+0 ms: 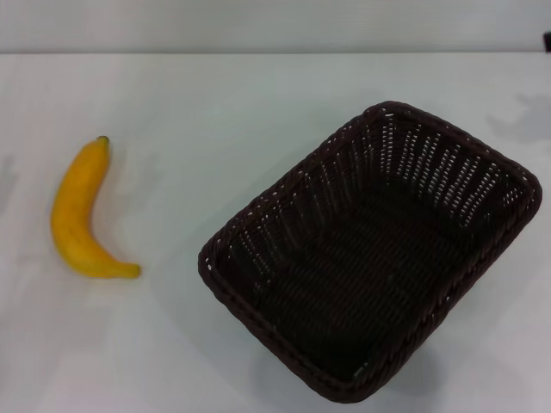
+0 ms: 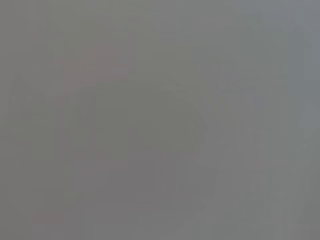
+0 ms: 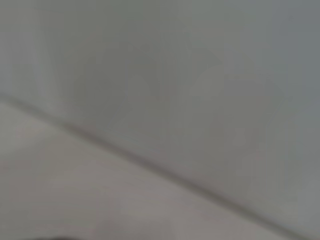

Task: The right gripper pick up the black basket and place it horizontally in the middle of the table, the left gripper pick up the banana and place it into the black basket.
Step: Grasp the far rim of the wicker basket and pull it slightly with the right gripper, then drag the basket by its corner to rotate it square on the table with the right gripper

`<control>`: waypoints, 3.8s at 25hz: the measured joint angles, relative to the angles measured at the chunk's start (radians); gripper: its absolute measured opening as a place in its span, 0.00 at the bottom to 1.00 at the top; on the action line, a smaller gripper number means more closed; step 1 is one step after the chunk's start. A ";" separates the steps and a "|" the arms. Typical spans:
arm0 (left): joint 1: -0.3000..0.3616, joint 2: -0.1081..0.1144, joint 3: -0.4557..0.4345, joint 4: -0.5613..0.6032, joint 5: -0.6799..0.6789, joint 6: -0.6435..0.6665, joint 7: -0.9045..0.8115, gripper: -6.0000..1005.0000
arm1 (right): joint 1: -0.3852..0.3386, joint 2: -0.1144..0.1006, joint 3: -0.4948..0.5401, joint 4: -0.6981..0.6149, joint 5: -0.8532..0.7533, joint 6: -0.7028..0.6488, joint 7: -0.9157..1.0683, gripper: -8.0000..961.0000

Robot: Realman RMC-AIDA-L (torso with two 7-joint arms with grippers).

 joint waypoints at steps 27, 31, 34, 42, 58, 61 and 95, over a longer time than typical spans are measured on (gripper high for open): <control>0.050 -0.008 0.007 -0.008 0.008 -0.052 0.009 0.88 | 0.415 0.118 -0.178 0.270 -0.504 0.203 0.255 0.72; 0.049 -0.008 0.008 -0.008 0.008 -0.052 0.009 0.88 | 0.435 0.133 -0.189 0.316 -0.535 0.162 0.271 0.72; 0.046 -0.008 0.009 -0.008 0.009 -0.052 0.009 0.88 | 0.445 0.136 -0.229 0.357 -0.542 0.124 0.291 0.72; 0.039 -0.007 0.009 -0.010 0.009 -0.043 0.010 0.88 | 0.475 0.140 -0.284 0.470 -0.546 0.065 0.307 0.71; 0.035 -0.006 0.004 -0.010 0.009 -0.043 0.021 0.88 | 0.503 0.143 -0.364 0.499 -0.544 0.054 0.346 0.39; 0.034 -0.006 0.003 -0.009 0.008 -0.042 0.022 0.88 | 0.506 0.143 -0.364 0.499 -0.545 0.056 0.366 0.27; -0.056 -0.004 -0.012 -0.004 -0.025 -0.018 0.168 0.88 | 0.317 0.136 -0.014 0.220 -0.541 0.237 0.803 0.17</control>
